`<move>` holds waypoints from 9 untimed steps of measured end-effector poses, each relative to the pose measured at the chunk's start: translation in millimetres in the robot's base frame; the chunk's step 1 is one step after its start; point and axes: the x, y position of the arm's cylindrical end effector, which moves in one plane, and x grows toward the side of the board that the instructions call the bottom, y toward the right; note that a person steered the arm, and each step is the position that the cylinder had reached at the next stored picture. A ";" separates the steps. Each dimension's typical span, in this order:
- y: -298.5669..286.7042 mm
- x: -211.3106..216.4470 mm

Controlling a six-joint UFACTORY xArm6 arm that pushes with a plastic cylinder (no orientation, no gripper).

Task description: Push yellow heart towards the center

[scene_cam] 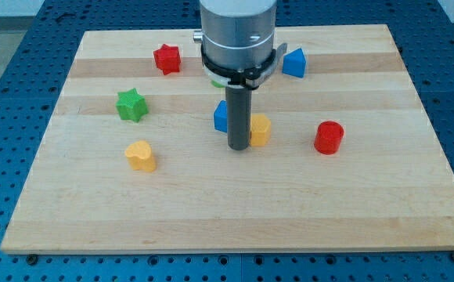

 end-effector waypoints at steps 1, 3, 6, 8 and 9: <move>-0.1 28.6; -56.7 90.0; -200.7 46.0; -137.3 0.5; -99.9 -3.5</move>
